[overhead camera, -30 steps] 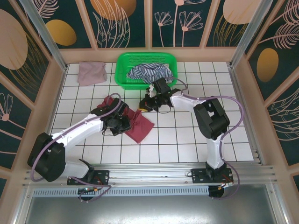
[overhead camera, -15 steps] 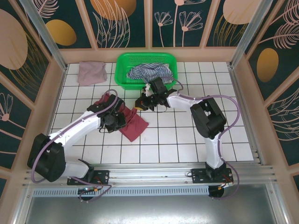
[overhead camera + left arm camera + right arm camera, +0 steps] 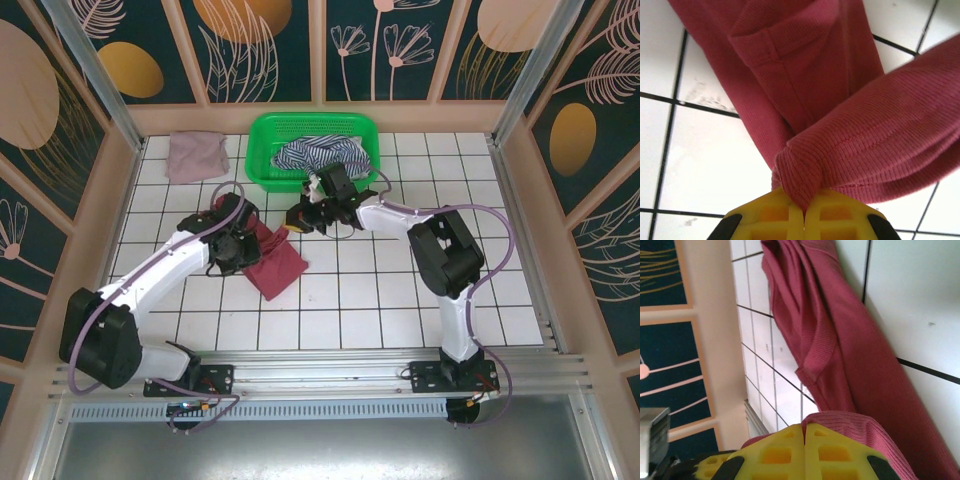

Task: Fold and stack the tank tops

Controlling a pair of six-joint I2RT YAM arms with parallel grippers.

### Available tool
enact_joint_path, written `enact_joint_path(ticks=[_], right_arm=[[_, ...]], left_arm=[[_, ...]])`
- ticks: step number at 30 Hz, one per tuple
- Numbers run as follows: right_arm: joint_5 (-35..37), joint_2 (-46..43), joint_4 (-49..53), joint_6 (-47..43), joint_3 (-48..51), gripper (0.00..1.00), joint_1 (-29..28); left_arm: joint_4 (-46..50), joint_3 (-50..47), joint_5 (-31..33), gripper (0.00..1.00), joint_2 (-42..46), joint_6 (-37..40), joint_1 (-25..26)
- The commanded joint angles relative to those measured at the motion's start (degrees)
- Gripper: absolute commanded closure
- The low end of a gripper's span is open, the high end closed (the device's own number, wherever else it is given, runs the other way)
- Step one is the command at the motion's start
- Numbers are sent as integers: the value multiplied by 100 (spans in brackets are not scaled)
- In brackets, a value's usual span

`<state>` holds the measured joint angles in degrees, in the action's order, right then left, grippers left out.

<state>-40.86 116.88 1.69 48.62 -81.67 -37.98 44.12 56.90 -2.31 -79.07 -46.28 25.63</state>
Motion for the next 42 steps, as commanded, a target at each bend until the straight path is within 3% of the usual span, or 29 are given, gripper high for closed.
enact_joint_path(ticks=[1, 5, 11, 18, 22, 27, 32, 37, 42], right_arm=[[-39, 268, -417, 215, -298, 100, -142], [-10, 633, -521, 283, -528, 98, -183], [3, 1243, -683, 437, -1071, 93, -304], [276, 1338, -389, 187, -1347, 78, -240], [498, 1078, -240, 8, -1231, 65, -76], [574, 612, 113, -534, -1129, 63, 142], [254, -210, 220, -1066, -96, 63, 161], [245, -861, 455, -1507, 957, 62, 14], [288, -975, -48, -1465, 1456, 60, -76]], left_arm=[[-81, -37, 200, 94, -162, 315, -208], [-215, -85, 285, 91, -435, 543, -382], [-231, 104, 982, 84, -704, 770, -719], [-304, 204, 1129, 73, -1013, 889, -830], [-15, 572, 1208, 64, -902, 979, -835], [394, 647, 890, 59, -429, 775, -834], [-501, -274, -529, 58, 44, 103, -746], [-835, -899, -637, 56, 331, -520, -255], [-1499, -1720, -927, 53, 479, -1036, 126]])
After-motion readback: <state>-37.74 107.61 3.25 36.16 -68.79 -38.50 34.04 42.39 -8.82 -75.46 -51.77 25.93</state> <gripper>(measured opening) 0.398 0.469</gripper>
